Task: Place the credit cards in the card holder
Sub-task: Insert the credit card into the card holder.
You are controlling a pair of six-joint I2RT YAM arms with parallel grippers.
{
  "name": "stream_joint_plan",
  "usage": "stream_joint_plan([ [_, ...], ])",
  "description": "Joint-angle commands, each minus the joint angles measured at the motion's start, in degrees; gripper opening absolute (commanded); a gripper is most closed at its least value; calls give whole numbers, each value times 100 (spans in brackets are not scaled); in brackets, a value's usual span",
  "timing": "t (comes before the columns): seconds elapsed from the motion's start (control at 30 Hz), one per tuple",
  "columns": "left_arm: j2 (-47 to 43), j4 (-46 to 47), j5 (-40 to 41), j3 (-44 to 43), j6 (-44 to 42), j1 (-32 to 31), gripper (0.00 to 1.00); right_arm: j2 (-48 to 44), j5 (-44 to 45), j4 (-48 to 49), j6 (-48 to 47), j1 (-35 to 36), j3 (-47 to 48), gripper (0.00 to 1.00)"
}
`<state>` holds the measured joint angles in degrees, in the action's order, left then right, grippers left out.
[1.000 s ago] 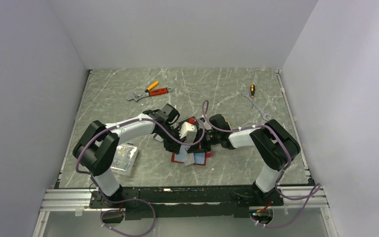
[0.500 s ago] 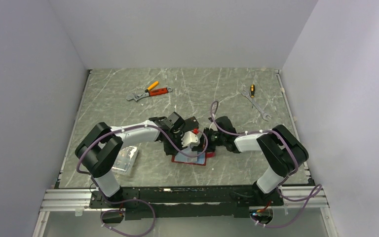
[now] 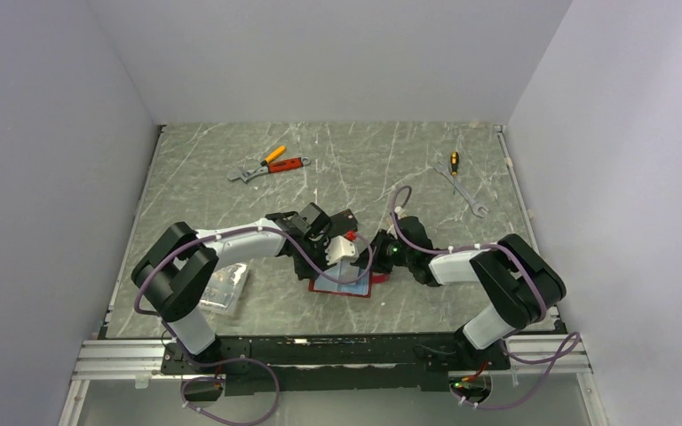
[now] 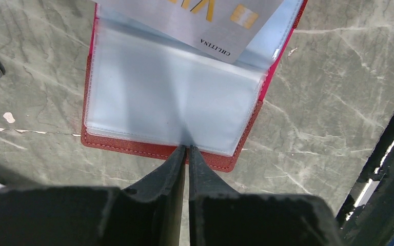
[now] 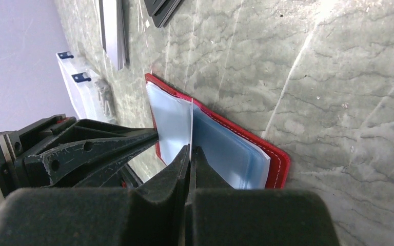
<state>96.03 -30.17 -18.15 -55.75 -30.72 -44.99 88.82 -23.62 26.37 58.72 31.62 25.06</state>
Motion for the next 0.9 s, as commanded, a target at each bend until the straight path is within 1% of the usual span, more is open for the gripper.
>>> stream_joint_plan([
  [0.0, 156, -140, -126, 297, 92, -66, 12, 156, 243, 549, 179, 147, -34, 0],
  [0.17, 130, -104, -71, 360, 84, -69, 11, 397, 232, 753, 287, 314, -52, 0],
  [0.5, 67, -93, -40, 417, 90, -71, 9, 359, 208, 745, 262, 360, -226, 0],
  [0.7, 0, -107, -12, 407, 112, -66, 7, 740, -102, 825, 219, 425, -82, 0],
  [0.87, -54, -131, 10, 420, 131, -66, 6, 735, -4, 490, 50, 491, 46, 0],
])
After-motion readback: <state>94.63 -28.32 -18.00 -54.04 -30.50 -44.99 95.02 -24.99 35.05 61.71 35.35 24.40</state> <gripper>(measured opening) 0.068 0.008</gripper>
